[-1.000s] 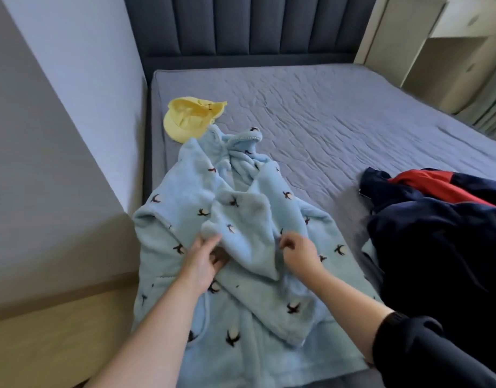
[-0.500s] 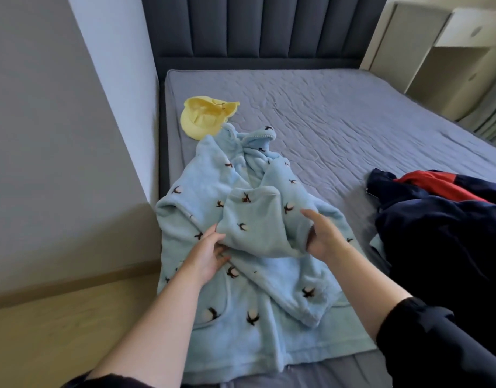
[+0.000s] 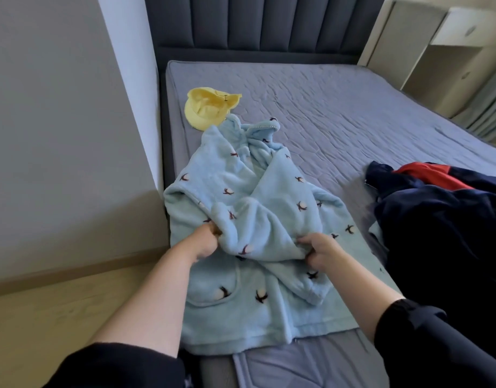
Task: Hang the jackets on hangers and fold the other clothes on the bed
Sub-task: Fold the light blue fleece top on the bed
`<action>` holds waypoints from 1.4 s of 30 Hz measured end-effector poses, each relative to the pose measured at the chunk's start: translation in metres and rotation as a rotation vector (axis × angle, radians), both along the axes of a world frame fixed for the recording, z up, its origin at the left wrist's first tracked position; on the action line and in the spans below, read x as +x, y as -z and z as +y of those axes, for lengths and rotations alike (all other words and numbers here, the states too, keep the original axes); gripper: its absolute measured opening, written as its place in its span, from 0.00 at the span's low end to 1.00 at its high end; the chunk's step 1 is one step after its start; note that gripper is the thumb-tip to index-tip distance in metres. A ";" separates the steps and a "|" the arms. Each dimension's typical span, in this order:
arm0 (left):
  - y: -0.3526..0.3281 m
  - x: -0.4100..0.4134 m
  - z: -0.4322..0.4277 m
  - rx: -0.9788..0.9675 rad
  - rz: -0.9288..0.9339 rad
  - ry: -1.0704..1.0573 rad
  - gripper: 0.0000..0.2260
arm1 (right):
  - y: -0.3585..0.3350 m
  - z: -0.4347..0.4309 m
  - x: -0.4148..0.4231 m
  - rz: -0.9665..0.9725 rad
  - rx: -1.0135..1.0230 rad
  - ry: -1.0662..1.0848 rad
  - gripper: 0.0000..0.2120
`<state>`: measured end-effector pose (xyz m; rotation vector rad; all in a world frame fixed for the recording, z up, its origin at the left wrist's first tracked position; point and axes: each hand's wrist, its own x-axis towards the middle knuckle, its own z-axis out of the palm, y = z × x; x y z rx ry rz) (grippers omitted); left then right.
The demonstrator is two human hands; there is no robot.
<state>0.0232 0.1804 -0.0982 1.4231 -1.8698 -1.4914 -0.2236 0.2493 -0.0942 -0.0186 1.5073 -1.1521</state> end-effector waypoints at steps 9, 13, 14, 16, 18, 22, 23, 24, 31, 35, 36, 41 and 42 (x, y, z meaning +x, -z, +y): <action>-0.022 0.018 0.005 0.273 0.434 -0.016 0.15 | 0.020 0.021 0.016 0.174 0.229 -0.226 0.18; -0.027 0.017 0.008 0.528 0.641 -0.066 0.12 | 0.014 0.021 0.019 0.078 0.314 -0.438 0.09; -0.026 0.019 0.009 0.580 0.654 -0.063 0.12 | 0.014 0.022 0.017 0.053 0.304 -0.461 0.04; -0.019 0.022 0.009 0.586 0.621 -0.081 0.13 | 0.017 0.024 0.016 0.047 0.261 -0.459 0.07; -0.013 0.020 0.011 0.502 0.504 -0.197 0.11 | 0.020 0.027 0.021 0.040 0.193 -0.389 0.11; 0.004 0.015 0.013 0.170 0.002 -0.139 0.12 | 0.021 0.031 0.031 0.049 0.144 -0.254 0.12; 0.007 0.015 0.013 0.181 -0.061 -0.111 0.19 | 0.021 0.032 0.031 0.051 0.156 -0.283 0.14; 0.007 0.016 0.014 0.213 -0.095 -0.106 0.24 | 0.020 0.034 0.032 0.043 0.168 -0.322 0.16; 0.002 0.006 0.012 0.015 -0.332 -0.234 0.15 | 0.016 0.030 0.033 0.087 -0.150 -0.371 0.11; -0.003 -0.009 0.015 -0.396 -0.554 -0.199 0.19 | 0.012 0.032 0.023 0.283 0.139 -0.541 0.13; -0.002 -0.016 0.016 -0.470 -0.560 -0.151 0.20 | 0.013 0.030 0.019 0.357 0.171 -0.500 0.14; 0.010 -0.064 0.019 -0.604 -0.552 0.111 0.24 | 0.015 0.009 -0.018 0.753 -0.023 -0.168 0.12; 0.014 -0.073 0.018 -0.586 -0.554 0.157 0.24 | 0.015 0.004 -0.026 0.801 -0.055 -0.140 0.10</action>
